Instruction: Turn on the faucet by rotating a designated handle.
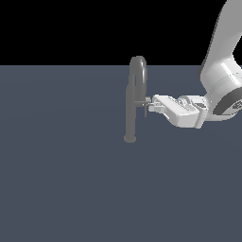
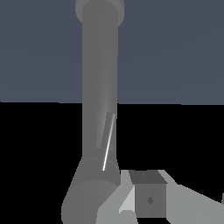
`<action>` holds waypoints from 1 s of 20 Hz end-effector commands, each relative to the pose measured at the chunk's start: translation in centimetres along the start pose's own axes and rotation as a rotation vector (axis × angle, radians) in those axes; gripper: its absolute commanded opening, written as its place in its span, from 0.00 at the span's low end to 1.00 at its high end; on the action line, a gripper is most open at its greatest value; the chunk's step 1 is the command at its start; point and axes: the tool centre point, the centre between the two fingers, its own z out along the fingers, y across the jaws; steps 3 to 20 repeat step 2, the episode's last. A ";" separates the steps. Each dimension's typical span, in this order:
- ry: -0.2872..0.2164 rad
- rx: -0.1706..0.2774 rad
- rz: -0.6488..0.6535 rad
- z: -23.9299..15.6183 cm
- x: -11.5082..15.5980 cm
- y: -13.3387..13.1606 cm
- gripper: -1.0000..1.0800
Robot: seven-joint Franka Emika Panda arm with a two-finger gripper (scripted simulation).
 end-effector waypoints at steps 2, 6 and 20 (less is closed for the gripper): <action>0.064 0.073 0.010 0.3 4.7 -3.4 0.00; 0.064 0.073 0.010 0.3 4.7 -3.4 0.00; 0.064 0.073 0.010 0.3 4.7 -3.4 0.00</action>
